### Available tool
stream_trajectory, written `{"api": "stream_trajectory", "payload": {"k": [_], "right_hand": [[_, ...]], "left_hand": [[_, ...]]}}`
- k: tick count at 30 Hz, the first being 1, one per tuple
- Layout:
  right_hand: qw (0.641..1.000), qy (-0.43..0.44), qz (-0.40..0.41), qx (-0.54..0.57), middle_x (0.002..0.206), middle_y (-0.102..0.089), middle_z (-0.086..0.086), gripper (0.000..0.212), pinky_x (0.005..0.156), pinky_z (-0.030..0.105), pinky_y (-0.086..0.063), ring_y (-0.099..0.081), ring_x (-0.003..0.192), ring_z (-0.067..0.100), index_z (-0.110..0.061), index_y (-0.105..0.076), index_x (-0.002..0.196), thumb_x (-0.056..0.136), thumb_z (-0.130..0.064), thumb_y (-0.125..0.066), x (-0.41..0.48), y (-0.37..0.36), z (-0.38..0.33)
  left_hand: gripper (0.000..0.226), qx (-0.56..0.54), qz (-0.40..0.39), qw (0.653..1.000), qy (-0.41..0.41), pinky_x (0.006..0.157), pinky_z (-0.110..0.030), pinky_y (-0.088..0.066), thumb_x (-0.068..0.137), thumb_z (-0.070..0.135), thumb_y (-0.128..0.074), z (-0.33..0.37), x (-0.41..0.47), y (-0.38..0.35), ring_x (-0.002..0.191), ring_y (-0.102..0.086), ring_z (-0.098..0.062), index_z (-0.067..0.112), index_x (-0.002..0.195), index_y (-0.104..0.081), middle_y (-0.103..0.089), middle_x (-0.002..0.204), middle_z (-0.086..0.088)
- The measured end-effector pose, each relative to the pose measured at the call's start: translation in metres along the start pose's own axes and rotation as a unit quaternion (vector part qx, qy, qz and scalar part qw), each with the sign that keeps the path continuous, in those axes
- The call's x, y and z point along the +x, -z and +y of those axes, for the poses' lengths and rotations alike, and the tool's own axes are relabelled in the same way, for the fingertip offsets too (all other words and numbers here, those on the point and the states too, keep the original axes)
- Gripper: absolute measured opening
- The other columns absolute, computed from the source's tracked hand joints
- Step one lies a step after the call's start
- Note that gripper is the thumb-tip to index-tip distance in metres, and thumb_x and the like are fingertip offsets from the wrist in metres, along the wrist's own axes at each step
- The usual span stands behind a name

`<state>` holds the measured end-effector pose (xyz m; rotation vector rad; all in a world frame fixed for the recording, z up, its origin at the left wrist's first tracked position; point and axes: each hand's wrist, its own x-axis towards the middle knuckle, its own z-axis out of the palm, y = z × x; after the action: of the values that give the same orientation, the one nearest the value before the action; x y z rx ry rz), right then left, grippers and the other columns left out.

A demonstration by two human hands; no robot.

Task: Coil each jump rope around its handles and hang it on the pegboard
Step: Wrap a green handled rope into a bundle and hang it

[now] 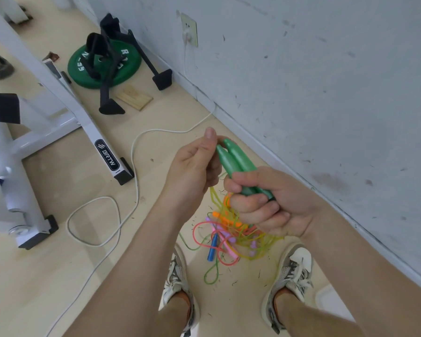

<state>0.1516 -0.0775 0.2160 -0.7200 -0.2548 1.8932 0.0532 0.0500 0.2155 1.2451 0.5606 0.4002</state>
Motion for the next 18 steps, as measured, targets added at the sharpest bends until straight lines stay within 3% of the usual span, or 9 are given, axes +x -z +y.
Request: {"api": "stream_trajectory", "payload": {"k": [4,8,11,13,15,16,18], "right_hand": [[0.997,0.001,0.057,-0.055,0.053,-0.032,-0.007,0.018,0.029,0.006,-0.015,-0.026,0.036,-0.003,-0.017,-0.055,0.075,0.088,-0.029,-0.056,-0.005,-0.002,-0.004],[0.994,0.000,0.059,-0.090,0.053,-0.032,-0.004,0.017,0.031,0.006,-0.016,-0.024,0.035,-0.001,-0.012,-0.052,0.079,0.091,-0.025,-0.052,-0.009,-0.002,-0.006],[0.993,0.025,0.078,-0.084,0.054,-0.032,-0.005,0.017,0.031,0.006,-0.016,-0.024,0.036,-0.001,-0.013,-0.051,0.079,0.091,-0.026,-0.053,-0.007,-0.004,-0.004],[0.989,0.064,0.117,-0.062,0.055,-0.031,-0.005,0.018,0.029,0.008,-0.014,-0.024,0.037,-0.001,-0.015,-0.051,0.079,0.093,-0.025,-0.057,-0.002,-0.006,-0.003],[0.977,0.094,0.184,-0.049,0.057,-0.030,-0.005,0.017,0.029,0.011,-0.013,-0.022,0.038,0.000,-0.017,-0.049,0.079,0.093,-0.023,-0.057,0.004,-0.005,-0.001],[0.968,0.100,0.222,-0.056,0.057,-0.030,-0.005,0.017,0.029,0.012,-0.013,-0.022,0.038,0.001,-0.017,-0.047,0.080,0.094,-0.020,-0.058,0.006,-0.003,-0.001],[0.943,0.101,0.298,-0.107,0.055,-0.032,-0.005,0.022,0.030,0.014,-0.014,-0.022,0.039,0.003,-0.018,-0.044,0.080,0.094,-0.013,-0.061,0.011,0.002,0.002]], "left_hand": [[0.029,-0.052,-0.077,0.996,0.000,0.047,-0.023,-0.019,0.086,0.041,-0.062,0.001,0.001,0.013,0.055,-0.030,-0.011,0.016,0.094,-0.073,-0.037,0.069,-0.005],[0.035,-0.081,-0.164,0.983,0.020,0.044,-0.017,-0.025,0.068,0.040,-0.079,0.003,0.001,0.021,0.050,-0.032,-0.008,0.016,0.093,-0.074,-0.048,0.065,0.002],[0.025,-0.083,-0.113,0.990,0.025,0.047,-0.024,-0.017,0.079,0.035,-0.070,0.002,0.000,0.012,0.055,-0.021,-0.013,0.014,0.093,-0.073,-0.027,0.063,-0.004],[0.027,-0.054,-0.045,0.997,0.025,0.053,-0.030,-0.014,0.092,0.033,-0.056,-0.001,0.001,0.003,0.057,-0.019,-0.016,0.011,0.083,-0.068,-0.026,0.063,-0.005],[0.037,0.101,0.023,0.995,-0.004,0.052,-0.029,-0.019,0.100,0.027,-0.046,-0.007,0.004,-0.001,0.051,-0.027,-0.012,0.014,0.066,-0.051,-0.036,0.057,0.005],[0.037,0.235,0.040,0.971,-0.035,0.053,-0.029,-0.026,0.101,0.026,-0.043,-0.011,0.006,-0.001,0.052,-0.033,-0.014,0.017,0.066,-0.045,-0.039,0.055,0.010],[0.023,0.502,0.015,0.863,-0.056,0.061,-0.036,-0.039,0.101,0.026,-0.037,-0.017,0.005,0.000,0.067,-0.051,-0.023,0.020,0.081,-0.047,-0.053,0.069,0.007]]}}
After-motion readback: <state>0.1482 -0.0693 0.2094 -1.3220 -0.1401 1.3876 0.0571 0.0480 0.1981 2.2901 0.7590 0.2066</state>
